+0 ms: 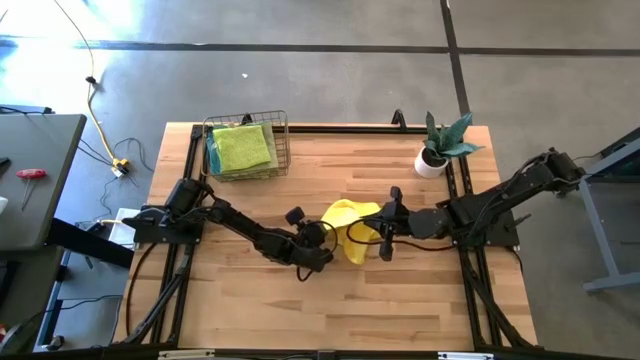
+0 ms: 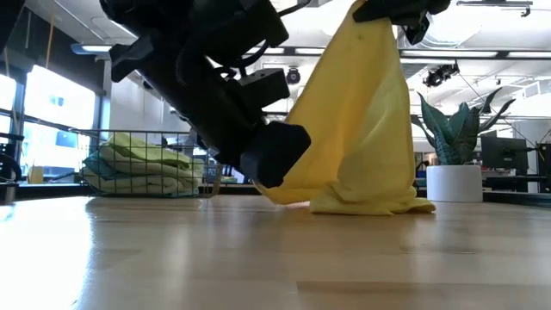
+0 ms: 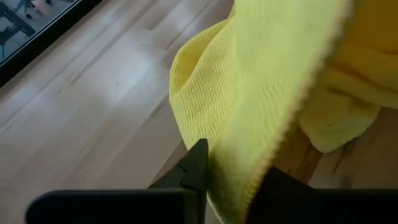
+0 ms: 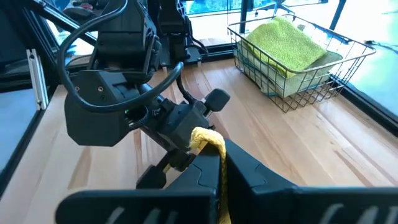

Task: Fold microfiber towels
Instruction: Fold the yellow towel

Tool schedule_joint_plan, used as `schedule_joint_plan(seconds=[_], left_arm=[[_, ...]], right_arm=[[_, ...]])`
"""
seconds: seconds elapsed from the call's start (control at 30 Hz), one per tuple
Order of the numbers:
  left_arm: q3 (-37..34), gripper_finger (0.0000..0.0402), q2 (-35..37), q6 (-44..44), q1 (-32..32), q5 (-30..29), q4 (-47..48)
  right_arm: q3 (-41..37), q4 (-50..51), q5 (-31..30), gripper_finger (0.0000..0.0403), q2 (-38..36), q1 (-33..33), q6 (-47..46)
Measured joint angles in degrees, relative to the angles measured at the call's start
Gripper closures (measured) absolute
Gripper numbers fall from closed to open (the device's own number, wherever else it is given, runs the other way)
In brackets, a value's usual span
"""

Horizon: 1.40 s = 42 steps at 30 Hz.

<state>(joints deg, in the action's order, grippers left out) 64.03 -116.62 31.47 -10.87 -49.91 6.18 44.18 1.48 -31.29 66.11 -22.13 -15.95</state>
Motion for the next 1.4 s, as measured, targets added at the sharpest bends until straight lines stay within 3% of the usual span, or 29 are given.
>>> schedule_joint_plan(seconds=[0.33,0.5,0.6,0.87,1.0,1.17,1.4], left_arm=[[-2.38,0.0399,0.30,4.02,-0.30,0.64,0.06],[-0.04,0.0400,4.03,-4.35,-1.17,4.62,1.85],[2.60,0.0401,8.09,-10.07,-2.01,5.06,7.53],[11.54,0.0401,19.33,-17.39,-3.63,2.30,28.02],[16.02,0.0401,24.35,-22.86,-3.57,0.59,33.97],[21.22,0.0401,28.91,-27.75,-2.47,-0.76,35.52],[26.63,0.0401,30.23,-37.13,-0.81,-4.15,36.97]], right_arm=[[0.00,0.02,0.00,0.0403,-0.07,0.01,2.61],[0.00,0.00,0.01,0.0403,-0.09,-0.15,9.27],[0.00,-0.46,-0.02,0.0403,-0.20,-0.15,13.20],[0.02,-6.38,-0.24,0.0403,-1.75,-0.10,21.28],[0.24,-9.78,-1.06,0.0403,-4.60,0.23,30.19],[2.66,-9.22,-5.50,0.0403,-7.76,1.19,35.77],[11.07,-4.14,-5.87,0.0403,-7.19,4.98,47.57]])
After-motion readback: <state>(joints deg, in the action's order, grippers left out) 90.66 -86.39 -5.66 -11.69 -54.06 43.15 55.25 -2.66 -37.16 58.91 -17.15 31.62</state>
